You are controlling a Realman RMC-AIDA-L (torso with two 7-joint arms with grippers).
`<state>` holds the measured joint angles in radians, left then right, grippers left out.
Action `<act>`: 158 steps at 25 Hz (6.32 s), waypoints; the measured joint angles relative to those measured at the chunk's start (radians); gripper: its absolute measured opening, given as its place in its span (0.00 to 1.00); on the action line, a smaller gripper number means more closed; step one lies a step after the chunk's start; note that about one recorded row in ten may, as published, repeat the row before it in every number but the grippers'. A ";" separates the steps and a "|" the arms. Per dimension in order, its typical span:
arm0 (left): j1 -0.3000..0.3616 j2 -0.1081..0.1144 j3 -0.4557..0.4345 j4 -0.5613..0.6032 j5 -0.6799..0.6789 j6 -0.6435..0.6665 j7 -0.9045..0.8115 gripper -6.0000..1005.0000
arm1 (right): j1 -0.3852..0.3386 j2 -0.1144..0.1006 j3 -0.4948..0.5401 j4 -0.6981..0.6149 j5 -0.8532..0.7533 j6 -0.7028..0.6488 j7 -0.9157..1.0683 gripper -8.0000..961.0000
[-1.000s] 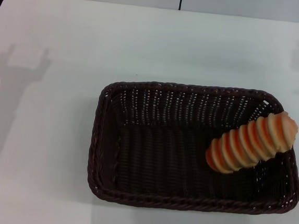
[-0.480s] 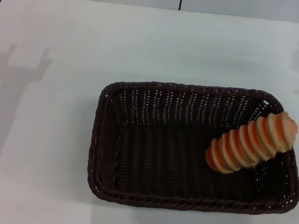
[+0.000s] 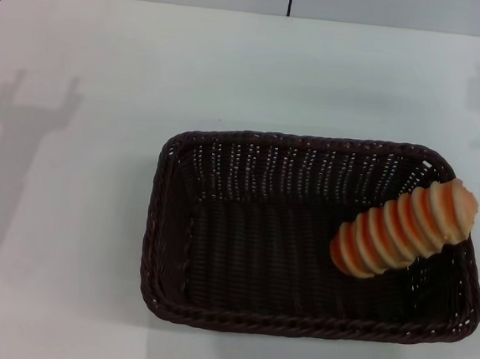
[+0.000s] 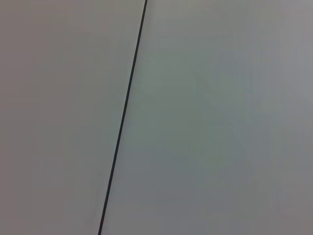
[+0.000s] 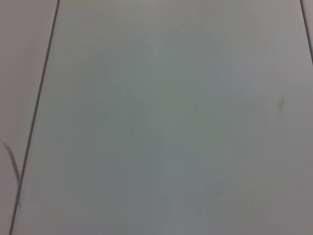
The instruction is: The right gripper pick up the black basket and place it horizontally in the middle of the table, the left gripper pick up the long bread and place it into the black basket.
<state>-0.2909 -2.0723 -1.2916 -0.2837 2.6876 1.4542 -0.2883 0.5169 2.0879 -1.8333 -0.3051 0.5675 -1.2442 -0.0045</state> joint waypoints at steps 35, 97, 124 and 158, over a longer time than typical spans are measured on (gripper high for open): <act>0.020 0.000 -0.002 0.004 -0.002 0.048 0.003 0.86 | 0.000 0.004 -0.009 0.006 0.000 0.010 0.025 0.34; -0.001 0.000 -0.008 -0.002 -0.025 0.088 -0.002 0.86 | 0.037 -0.005 -0.010 0.031 -0.009 0.023 0.015 0.34; -0.007 -0.002 -0.008 -0.002 -0.025 0.102 -0.002 0.86 | 0.032 -0.003 -0.010 0.033 -0.009 0.023 0.019 0.34; -0.021 -0.002 -0.008 -0.001 -0.026 0.093 -0.002 0.86 | 0.046 -0.005 -0.010 0.042 -0.009 0.023 0.014 0.34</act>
<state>-0.3117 -2.0738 -1.2993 -0.2849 2.6615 1.5471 -0.2899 0.5624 2.0831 -1.8437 -0.2635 0.5584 -1.2210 0.0091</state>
